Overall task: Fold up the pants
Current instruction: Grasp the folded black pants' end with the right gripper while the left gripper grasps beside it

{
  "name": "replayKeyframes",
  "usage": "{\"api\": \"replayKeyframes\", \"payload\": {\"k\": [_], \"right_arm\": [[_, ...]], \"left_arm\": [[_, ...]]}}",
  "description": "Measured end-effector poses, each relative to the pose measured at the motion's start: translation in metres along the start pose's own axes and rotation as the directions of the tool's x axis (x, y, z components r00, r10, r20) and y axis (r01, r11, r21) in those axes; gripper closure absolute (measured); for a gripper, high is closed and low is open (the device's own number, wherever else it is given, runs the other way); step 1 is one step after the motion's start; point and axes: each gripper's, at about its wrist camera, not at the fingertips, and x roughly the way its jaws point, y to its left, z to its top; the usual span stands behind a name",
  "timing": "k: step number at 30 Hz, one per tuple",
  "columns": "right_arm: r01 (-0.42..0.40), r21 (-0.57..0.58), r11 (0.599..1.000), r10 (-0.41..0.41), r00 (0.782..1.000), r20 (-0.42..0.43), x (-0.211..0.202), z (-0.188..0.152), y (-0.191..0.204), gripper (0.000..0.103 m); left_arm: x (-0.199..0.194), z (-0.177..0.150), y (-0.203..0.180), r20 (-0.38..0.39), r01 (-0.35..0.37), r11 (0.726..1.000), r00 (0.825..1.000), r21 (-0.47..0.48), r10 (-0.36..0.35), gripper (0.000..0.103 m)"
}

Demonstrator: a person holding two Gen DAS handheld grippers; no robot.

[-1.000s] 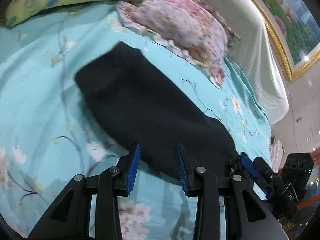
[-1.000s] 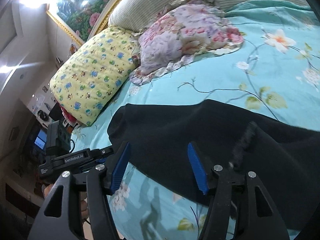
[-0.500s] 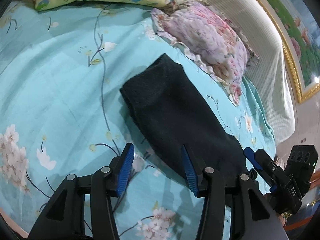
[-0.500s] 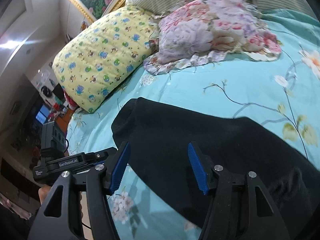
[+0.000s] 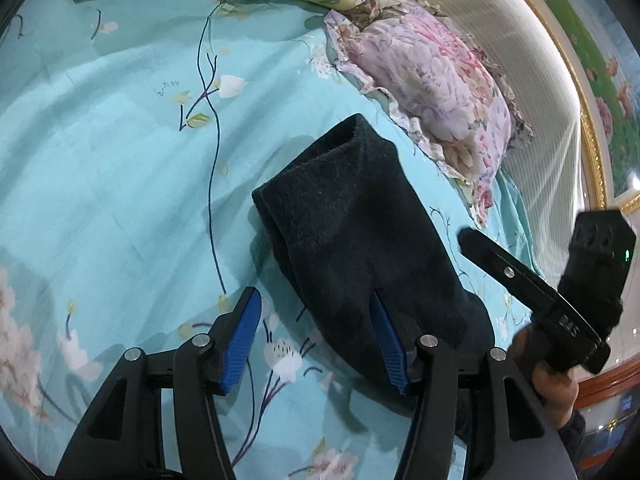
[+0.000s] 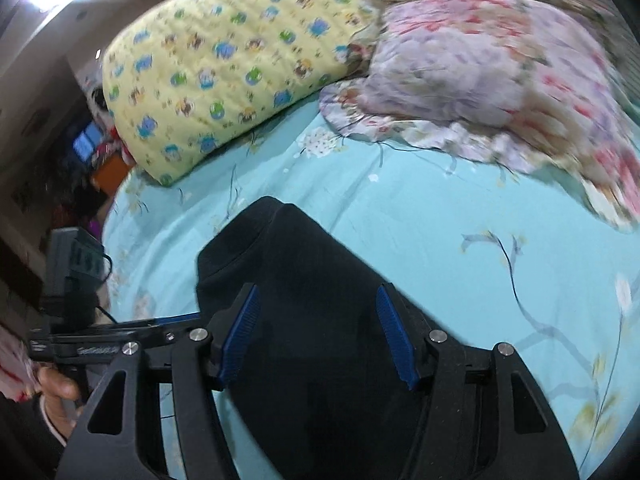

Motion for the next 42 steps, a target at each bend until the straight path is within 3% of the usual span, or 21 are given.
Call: {"api": "replayKeyframes", "payload": {"k": [5, 10, 12, 13, 16, 19, 23, 27, 35, 42], "right_arm": [[-0.033, -0.103, 0.994, 0.025, 0.996, -0.083, 0.041, 0.024, 0.003, 0.039], [-0.11, -0.104, 0.988, 0.093, 0.983, -0.16, 0.078, 0.04, -0.001, 0.039], [-0.133, -0.104, 0.986, 0.111, 0.974, -0.195, 0.089, 0.042, -0.004, 0.044], [-0.146, -0.099, 0.984, 0.123, 0.97, -0.211, 0.094, 0.044, -0.006, 0.054], [-0.186, -0.059, 0.981, 0.168, 0.959, -0.228, 0.101, 0.046, -0.017, 0.06], [-0.227, -0.009, 0.974, 0.219, 0.95, -0.222, 0.101, 0.046, -0.028, 0.064], [-0.243, 0.006, 0.97, 0.238, 0.947, -0.217, 0.099, 0.045, -0.032, 0.068], [-0.231, -0.014, 0.973, 0.223, 0.95, -0.216, 0.096, 0.046, -0.027, 0.075], [-0.235, -0.013, 0.972, 0.231, 0.963, -0.142, 0.06, 0.049, -0.019, 0.079], [-0.252, -0.02, 0.968, 0.251, 0.968, -0.02, -0.006, 0.046, -0.016, 0.079]], "left_arm": [[0.01, 0.005, 0.002, -0.002, 0.011, 1.0, 1.0, -0.015, -0.011, 0.045], [0.017, 0.009, 0.002, 0.007, 0.015, 1.0, 1.0, -0.016, -0.015, 0.043], [0.02, 0.012, 0.001, 0.016, 0.011, 1.0, 1.0, -0.02, -0.011, 0.043], [0.022, 0.014, 0.001, 0.02, 0.009, 1.0, 1.0, -0.021, -0.009, 0.043], [0.027, 0.02, -0.002, 0.026, -0.001, 1.0, 1.0, -0.01, 0.002, 0.043], [0.031, 0.025, -0.004, 0.03, -0.003, 1.0, 1.0, -0.003, 0.003, 0.046], [0.035, 0.028, -0.001, 0.033, -0.007, 1.0, 0.999, -0.008, 0.008, 0.071], [0.033, 0.029, -0.001, 0.029, 0.026, 1.0, 0.999, -0.012, -0.026, 0.084], [-0.002, 0.026, -0.035, 0.083, 0.064, 0.997, 0.994, 0.051, -0.068, 0.086], [-0.036, 0.015, -0.078, 0.102, 0.127, 0.983, 0.985, 0.132, -0.141, 0.086]]}}
